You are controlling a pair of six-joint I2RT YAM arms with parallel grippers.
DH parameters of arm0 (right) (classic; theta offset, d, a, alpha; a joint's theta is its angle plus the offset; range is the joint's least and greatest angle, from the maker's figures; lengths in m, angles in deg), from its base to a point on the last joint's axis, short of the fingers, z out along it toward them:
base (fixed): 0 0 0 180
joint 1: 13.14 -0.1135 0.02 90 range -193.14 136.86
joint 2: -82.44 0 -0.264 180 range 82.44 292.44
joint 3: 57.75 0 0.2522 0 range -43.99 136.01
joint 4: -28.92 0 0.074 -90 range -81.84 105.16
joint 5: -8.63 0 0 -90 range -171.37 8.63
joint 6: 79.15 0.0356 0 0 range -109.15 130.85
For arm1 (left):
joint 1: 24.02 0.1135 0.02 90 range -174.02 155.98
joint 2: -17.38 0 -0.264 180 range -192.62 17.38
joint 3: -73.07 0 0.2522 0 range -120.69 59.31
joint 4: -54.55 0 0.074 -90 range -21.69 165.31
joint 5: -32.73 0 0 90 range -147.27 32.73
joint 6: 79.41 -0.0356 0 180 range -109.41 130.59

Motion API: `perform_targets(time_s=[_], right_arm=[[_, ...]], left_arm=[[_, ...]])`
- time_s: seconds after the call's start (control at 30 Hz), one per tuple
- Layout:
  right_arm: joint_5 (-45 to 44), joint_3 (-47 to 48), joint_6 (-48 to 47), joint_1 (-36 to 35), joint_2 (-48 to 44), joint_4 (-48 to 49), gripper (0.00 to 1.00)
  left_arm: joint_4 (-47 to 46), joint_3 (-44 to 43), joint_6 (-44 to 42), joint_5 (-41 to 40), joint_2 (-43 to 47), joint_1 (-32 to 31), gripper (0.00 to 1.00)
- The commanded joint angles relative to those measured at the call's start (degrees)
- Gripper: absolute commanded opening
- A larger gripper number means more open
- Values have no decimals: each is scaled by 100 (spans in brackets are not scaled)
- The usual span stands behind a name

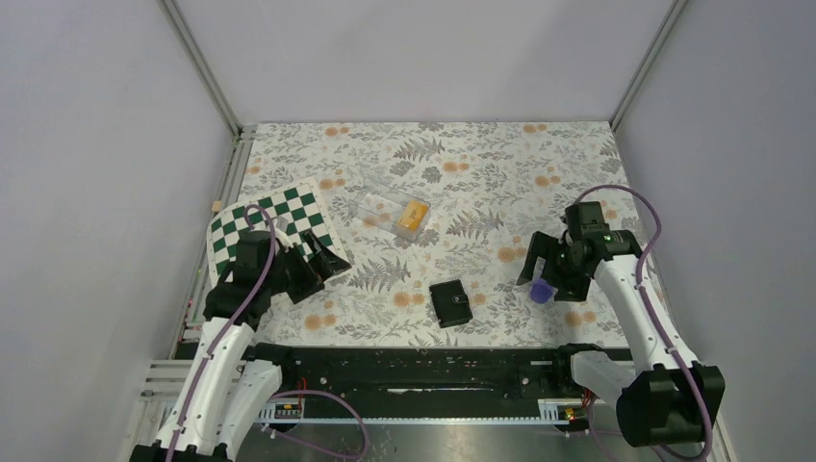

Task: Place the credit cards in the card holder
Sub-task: Pick up the card holder from the center of the board.

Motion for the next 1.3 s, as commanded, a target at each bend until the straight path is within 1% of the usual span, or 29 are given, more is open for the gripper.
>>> perform_targets(time_s=[0.0,0.1,0.13,0.23,0.33,0.43,0.57,0.67,0.77,0.87,1.0,1.17,1.27], right_arm=[[187,8,223,-527,-67,-103,99],[740,-122,250,-950,-203,272,99],[972,-201,338,-1064,-275,463,99],[1148,-289,584,-1337,-244,788,99],[1199,-365,702,-1512,99,898,100],[1267,-476,856,-1668,426,1122,99],[1402,-561,1151,-1819,874,1617,99],[1501,-509,1287,-1922,1381,1895,99],[1640,-430,1454,-2052,2007,2210,98],[1763,-290,1620,-2222,2594,2455,94],[2001,-100,1915,-2477,3285,2821,84],[2158,92,2131,-2754,3722,3125,71],[2215,117,2182,-2819,3781,3269,66]], left_arm=[[-534,259,249,312,-60,26,99],[-1101,640,607,670,-163,30,99],[-1405,843,775,830,-223,20,99],[-2485,1426,1425,1265,-535,-91,99],[-3079,1618,1712,1138,-942,-519,99],[-3455,1497,1806,881,-1580,-1153,99],[-3783,1098,1793,711,-2625,-1900,99],[-4007,729,1740,785,-3490,-2262,98],[-4218,411,1740,825,-4209,-2498,93],[-4642,233,1865,816,-4706,-2664,90],[-5171,29,2079,916,-5272,-2889,85],[-5525,-194,2272,880,-5862,-3229,81],[-5958,-208,2505,958,-6192,-3403,76]])
